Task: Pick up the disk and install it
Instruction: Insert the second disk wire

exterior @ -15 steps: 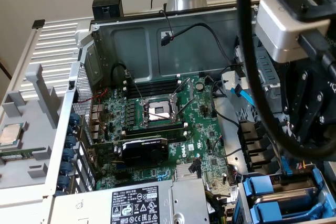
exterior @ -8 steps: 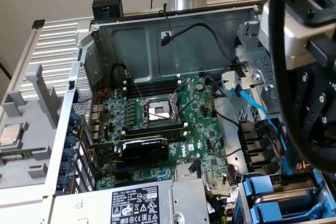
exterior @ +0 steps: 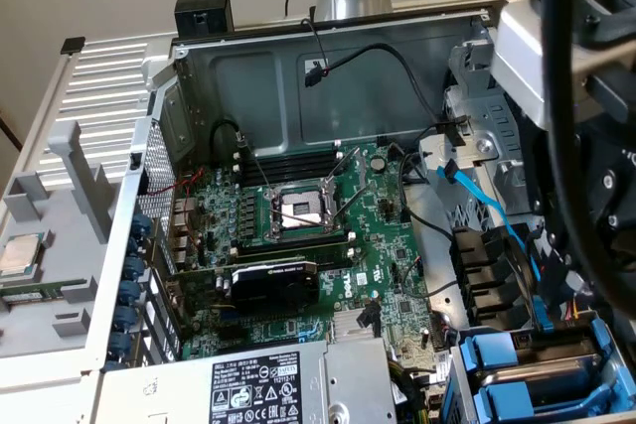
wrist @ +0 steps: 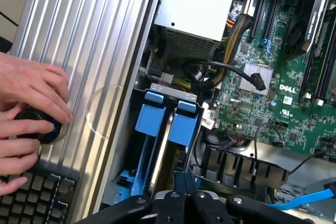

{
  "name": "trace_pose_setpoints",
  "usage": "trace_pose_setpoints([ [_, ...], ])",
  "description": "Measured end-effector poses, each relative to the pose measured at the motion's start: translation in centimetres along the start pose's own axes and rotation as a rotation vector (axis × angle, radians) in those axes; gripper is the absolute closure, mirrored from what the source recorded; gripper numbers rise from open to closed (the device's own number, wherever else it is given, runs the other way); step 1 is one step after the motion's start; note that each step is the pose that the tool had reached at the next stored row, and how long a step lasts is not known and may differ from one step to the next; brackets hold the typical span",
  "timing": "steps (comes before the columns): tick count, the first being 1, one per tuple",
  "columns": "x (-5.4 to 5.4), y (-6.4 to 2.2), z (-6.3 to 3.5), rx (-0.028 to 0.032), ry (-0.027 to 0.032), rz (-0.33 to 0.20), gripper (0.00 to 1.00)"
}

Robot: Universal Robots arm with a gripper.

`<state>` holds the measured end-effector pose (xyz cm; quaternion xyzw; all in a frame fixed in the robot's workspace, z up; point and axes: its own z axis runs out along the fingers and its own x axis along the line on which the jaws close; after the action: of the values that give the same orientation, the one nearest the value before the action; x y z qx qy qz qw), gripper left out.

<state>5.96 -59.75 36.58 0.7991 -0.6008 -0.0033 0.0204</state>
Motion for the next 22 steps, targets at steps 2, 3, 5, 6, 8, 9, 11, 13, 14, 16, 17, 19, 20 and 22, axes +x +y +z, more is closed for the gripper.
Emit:
trace_pose_setpoints([
  [2, -0.01, -0.01, 0.00, 0.0007, 0.0015, -0.038, 0.89],
  [3, -0.01, 0.00, 0.00, 0.0011, 0.0021, -0.055, 0.89],
  [5, -0.01, -0.01, 0.00, 0.0017, 0.0034, -0.092, 0.89],
  [6, -0.01, -0.01, 0.00, 0.0021, 0.0041, -0.110, 0.89],
  [8, -0.01, -0.01, 0.00, 0.0028, 0.0054, -0.146, 0.89],
  [9, -0.01, -0.01, -0.01, 0.0031, 0.0061, -0.164, 0.89],
  [11, -0.01, -0.01, 0.00, 0.0038, 0.0073, -0.200, 0.89],
  [13, -0.01, -0.01, 0.00, 0.0045, 0.0088, -0.237, 0.89],
  [14, -0.01, -0.01, 0.00, 0.0049, 0.0094, -0.254, 0.89],
  [16, -0.01, 0.00, 0.00, 0.0056, 0.0107, -0.291, 0.89],
  [17, -0.01, 0.00, 0.00, 0.0059, 0.0114, -0.309, 0.89],
  [19, -0.01, -0.01, 0.00, 0.0066, 0.0127, -0.346, 0.89],
  [20, -0.01, 0.00, 0.00, 0.0070, 0.0134, -0.364, 0.89],
  [22, -0.01, 0.00, 0.00, 0.0077, 0.0147, -0.401, 0.89],
])
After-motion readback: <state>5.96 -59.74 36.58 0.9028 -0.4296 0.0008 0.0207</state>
